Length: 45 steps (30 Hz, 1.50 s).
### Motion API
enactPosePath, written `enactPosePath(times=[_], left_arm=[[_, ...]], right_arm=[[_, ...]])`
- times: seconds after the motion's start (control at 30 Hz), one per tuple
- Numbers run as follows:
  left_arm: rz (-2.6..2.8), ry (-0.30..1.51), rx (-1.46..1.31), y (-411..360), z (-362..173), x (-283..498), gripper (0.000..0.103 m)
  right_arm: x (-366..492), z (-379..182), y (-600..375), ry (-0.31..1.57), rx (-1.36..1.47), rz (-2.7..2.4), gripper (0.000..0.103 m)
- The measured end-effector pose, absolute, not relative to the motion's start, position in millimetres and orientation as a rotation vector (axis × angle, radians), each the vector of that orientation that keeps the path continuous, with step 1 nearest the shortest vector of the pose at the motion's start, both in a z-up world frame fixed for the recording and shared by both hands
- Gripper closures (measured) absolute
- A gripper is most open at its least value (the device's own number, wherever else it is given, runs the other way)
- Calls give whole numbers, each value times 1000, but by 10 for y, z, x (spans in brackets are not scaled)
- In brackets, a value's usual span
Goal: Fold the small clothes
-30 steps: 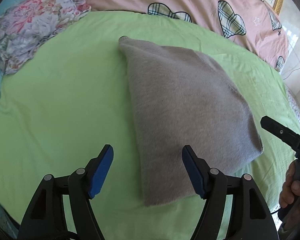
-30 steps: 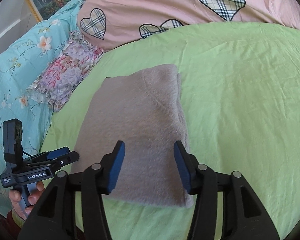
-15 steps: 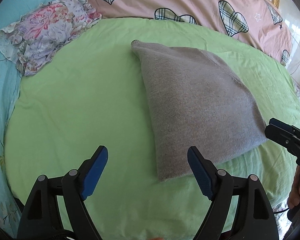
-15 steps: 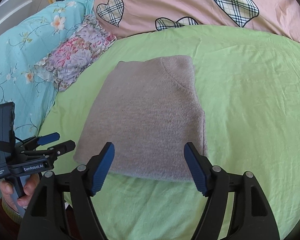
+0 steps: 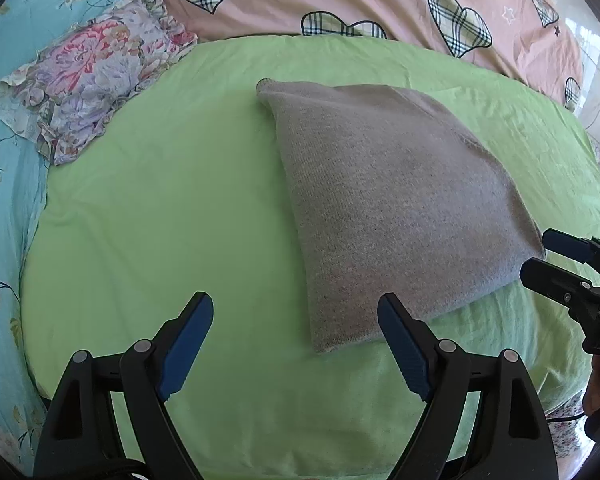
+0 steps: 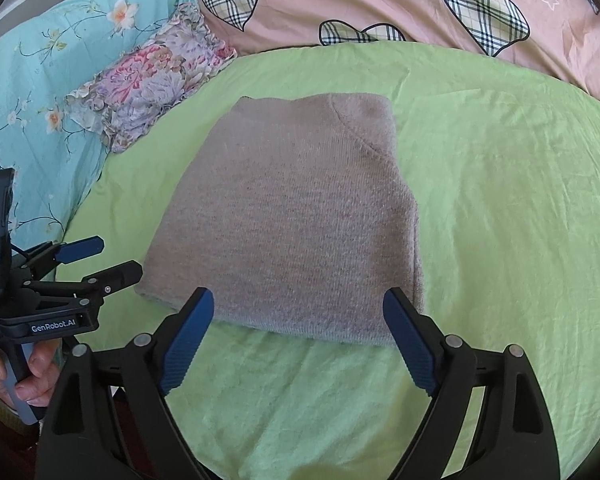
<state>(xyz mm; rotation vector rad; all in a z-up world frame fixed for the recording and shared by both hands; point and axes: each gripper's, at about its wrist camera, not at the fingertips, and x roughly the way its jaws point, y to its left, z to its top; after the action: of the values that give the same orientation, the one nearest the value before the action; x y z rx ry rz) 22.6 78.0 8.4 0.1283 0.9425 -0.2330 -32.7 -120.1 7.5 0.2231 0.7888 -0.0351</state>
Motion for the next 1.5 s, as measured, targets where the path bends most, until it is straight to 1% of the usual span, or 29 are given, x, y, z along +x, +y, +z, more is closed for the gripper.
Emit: enactPosePath(times=[0.23,0.83,1.5], left_arm=[[-234,907,165,729,119,162,17],[-225,952,230,688,55,275,16],[-242,961,240,607,51,301,15]], right_arm=[[-310,70,-1152,791,201,-38,14],[-166,67,-1077,863,180,-32,11],[-127,49,-1100,871,200,-42,10]])
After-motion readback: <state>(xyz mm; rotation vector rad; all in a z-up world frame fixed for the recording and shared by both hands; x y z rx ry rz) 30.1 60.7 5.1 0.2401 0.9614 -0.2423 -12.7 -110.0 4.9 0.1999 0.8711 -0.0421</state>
